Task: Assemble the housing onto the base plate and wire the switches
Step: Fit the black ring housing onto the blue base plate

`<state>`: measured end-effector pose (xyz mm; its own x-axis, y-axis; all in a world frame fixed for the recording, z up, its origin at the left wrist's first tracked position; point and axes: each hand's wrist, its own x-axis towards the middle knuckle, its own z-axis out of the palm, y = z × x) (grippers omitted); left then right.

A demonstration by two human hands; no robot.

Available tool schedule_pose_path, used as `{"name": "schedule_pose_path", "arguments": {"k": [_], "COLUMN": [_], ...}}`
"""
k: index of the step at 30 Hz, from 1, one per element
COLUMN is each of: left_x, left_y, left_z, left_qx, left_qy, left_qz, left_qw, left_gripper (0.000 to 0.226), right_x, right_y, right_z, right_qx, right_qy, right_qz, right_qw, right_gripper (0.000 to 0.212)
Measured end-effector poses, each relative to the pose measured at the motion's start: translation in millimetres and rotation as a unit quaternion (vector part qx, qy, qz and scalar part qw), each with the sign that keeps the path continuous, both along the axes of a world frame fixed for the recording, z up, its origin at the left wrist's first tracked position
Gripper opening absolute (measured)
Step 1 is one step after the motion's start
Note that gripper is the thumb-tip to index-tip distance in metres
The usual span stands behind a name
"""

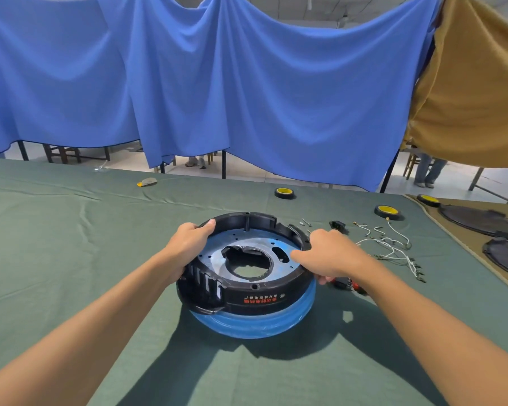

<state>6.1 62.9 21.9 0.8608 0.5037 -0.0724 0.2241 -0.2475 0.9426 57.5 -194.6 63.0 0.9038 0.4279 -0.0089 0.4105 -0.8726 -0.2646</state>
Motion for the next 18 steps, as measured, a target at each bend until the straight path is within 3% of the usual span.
{"name": "schedule_pose_path", "arguments": {"k": [7,11,18], "left_x": [2,2,2], "left_y": [0,1,1], "left_z": [-1,0,2], "left_qx": [0.015,0.022,0.021], "left_qy": [-0.002,-0.006,0.004], "left_qz": [-0.002,0.008,0.034], "left_qw": [1.000,1.000,0.999], "left_gripper": [0.057,0.034,0.046], "right_x": [2,5,6], "right_y": [1,6,9], "right_z": [-7,-12,-8], "right_qx": [0.087,0.098,0.074], "right_qy": [-0.019,-0.043,-0.038], "right_qz": [-0.042,-0.063,-0.043], "right_qw": [0.995,0.992,0.996], "right_gripper": [0.047,0.039,0.031]}}
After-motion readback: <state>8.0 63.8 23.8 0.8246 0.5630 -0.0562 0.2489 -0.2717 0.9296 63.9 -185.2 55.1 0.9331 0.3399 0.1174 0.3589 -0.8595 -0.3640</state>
